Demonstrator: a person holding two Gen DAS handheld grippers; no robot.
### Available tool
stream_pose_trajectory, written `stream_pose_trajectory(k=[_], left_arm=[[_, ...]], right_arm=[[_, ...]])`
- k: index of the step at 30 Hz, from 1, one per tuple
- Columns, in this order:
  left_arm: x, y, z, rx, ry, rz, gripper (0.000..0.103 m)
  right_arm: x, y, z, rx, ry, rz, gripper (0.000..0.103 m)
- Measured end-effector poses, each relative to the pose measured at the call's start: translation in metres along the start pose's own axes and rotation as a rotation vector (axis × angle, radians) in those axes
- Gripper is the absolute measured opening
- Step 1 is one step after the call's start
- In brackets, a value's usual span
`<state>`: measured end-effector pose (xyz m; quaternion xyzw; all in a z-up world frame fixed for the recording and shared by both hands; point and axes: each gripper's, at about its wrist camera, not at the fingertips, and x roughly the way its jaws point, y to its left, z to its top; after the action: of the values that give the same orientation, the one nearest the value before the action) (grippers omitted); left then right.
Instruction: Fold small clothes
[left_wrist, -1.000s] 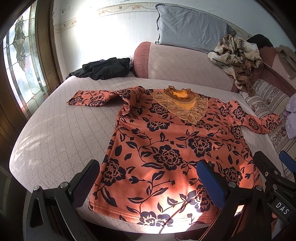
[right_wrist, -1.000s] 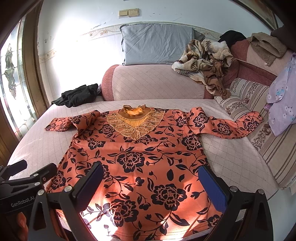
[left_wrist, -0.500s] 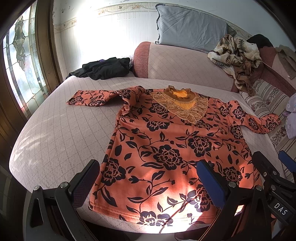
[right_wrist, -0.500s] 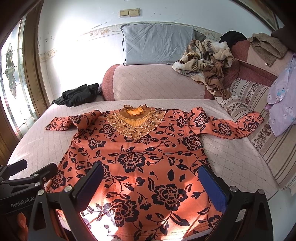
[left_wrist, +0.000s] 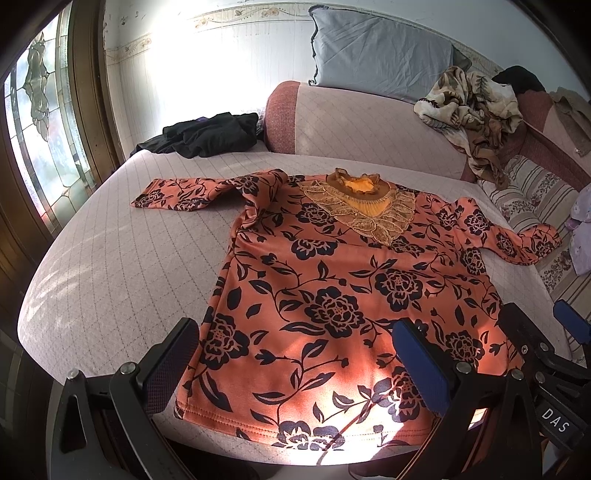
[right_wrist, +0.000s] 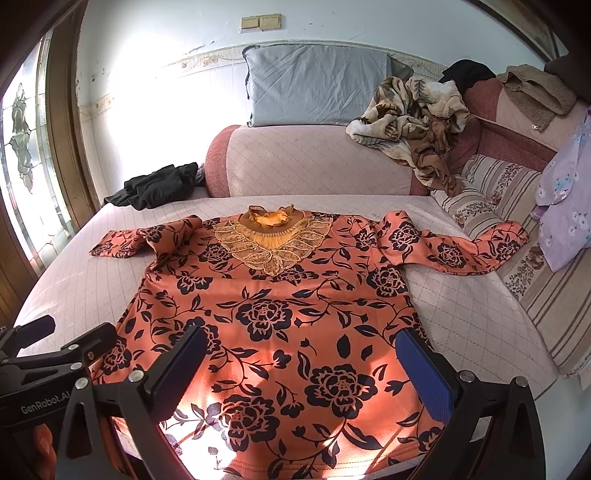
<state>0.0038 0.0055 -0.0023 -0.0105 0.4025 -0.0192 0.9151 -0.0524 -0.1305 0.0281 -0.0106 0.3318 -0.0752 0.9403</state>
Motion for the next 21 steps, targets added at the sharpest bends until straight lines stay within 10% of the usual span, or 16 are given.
stream_pose_trajectory(k=[21], left_arm=[[0.001, -0.0019, -0.0001, 0.002, -0.001, 0.001, 0.103]], right_arm=[[0.0004, 0.0016, 0.0018, -0.006, -0.001, 0.004, 0.103]])
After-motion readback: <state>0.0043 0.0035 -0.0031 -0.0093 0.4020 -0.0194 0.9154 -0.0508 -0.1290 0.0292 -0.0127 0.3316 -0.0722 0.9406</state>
